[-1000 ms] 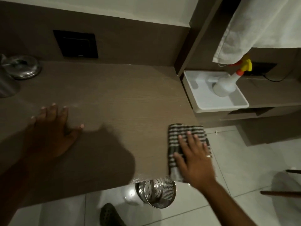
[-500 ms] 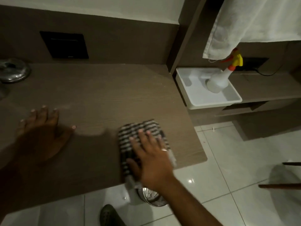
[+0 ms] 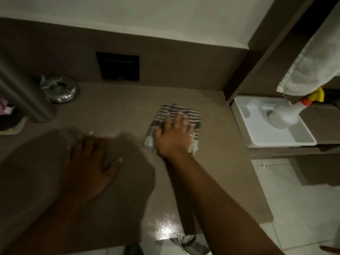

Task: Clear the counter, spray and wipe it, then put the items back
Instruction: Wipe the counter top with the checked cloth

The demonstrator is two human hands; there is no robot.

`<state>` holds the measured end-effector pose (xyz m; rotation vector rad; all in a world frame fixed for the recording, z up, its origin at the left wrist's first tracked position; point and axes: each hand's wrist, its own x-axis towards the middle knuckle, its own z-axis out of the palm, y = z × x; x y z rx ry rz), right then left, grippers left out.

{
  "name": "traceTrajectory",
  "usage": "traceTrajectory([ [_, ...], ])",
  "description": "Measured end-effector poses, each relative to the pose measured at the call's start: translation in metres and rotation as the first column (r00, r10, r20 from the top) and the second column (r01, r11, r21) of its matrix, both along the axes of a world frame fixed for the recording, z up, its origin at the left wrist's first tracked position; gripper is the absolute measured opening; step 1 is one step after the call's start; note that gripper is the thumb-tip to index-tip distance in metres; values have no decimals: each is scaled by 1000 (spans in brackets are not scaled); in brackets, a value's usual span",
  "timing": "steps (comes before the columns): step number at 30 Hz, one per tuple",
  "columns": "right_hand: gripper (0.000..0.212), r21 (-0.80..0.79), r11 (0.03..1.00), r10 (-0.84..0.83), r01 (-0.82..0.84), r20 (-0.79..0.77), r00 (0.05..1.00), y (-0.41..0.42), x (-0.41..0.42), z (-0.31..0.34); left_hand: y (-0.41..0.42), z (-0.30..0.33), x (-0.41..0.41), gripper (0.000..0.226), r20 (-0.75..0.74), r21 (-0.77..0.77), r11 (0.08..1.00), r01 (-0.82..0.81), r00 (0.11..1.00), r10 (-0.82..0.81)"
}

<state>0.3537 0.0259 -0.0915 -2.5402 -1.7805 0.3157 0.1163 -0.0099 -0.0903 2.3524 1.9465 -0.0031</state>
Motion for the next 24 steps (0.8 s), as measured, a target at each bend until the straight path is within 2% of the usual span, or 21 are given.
traceTrajectory([
  [2, 70, 22, 938, 347, -347, -9, 938, -6, -19, 4, -2, 2, -1, 85, 3, -14, 1000, -10, 1000, 10],
  [4, 65, 26, 773, 634, -634, 24, 773, -13, 9, 10, -2, 3, -1, 86, 3, -28, 999, -22, 1000, 23],
  [5, 63, 28, 695, 717, -718, 50, 696, -10, 36, 12, -2, 4, -1, 87, 1, -41, 999, -24, 1000, 24],
  [6, 61, 20, 676, 734, -736, 72, 676, -4, 64, 13, -2, 4, -1, 88, 6, -55, 998, -25, 1000, 26],
  [7, 60, 2, 731, 680, -683, 84, 728, 4, 93, 15, -1, 4, -2, 90, 16, -66, 997, -27, 999, 28],
  [8, 61, -16, 829, 558, -559, 86, 825, 13, 119, 16, 0, 3, -3, 91, 28, -72, 997, -27, 999, 29],
  [9, 62, -22, 927, 374, -373, 82, 924, 21, 141, 15, 0, 2, -3, 91, 41, -75, 997, -27, 999, 30],
  [10, 64, -16, 984, 176, -175, 82, 981, 28, 158, 12, 0, 2, -2, 90, 55, -74, 997, -31, 998, 35],
  [11, 66, 0, 1000, 16, -16, 90, 996, 36, 168, 8, 1, 2, -2, 89, 74, -72, 997, -41, 996, 47],
  [14, 73, 49, 938, -344, 342, 45, 938, 74, 152, 2, 1, -2, -1, 88, 98, -84, 995, -56, 993, 64],
  [16, 76, 19, 810, -585, 586, -50, 810, 108, 113, 7, 2, -3, -1, 90, 99, -93, 994, -63, 992, 72],
  [17, 76, -28, 771, -636, 636, -88, 767, 125, 86, 10, 2, -3, -1, 91, 89, -102, 993, -68, 993, 77],
  [18, 76, -65, 782, -623, 620, -100, 776, 137, 56, 12, 2, -2, 0, 93, 82, -114, 991, -73, 993, 82],
  [20, 77, -71, 901, -434, 429, -98, 895, 149, -12, 10, 3, 1, 1, 94, 67, -132, 988, -78, 994, 87],
  [22, 77, -51, 996, -75, 70, -99, 992, 142, -76, 5, 2, 4, 3, 94, 43, -141, 987, -75, 996, 81],
  [24, 73, -58, 952, 293, -299, -101, 951, 127, -104, 7, 1, 7, 4, 96, 37, -139, 987, -74, 996, 80],
])
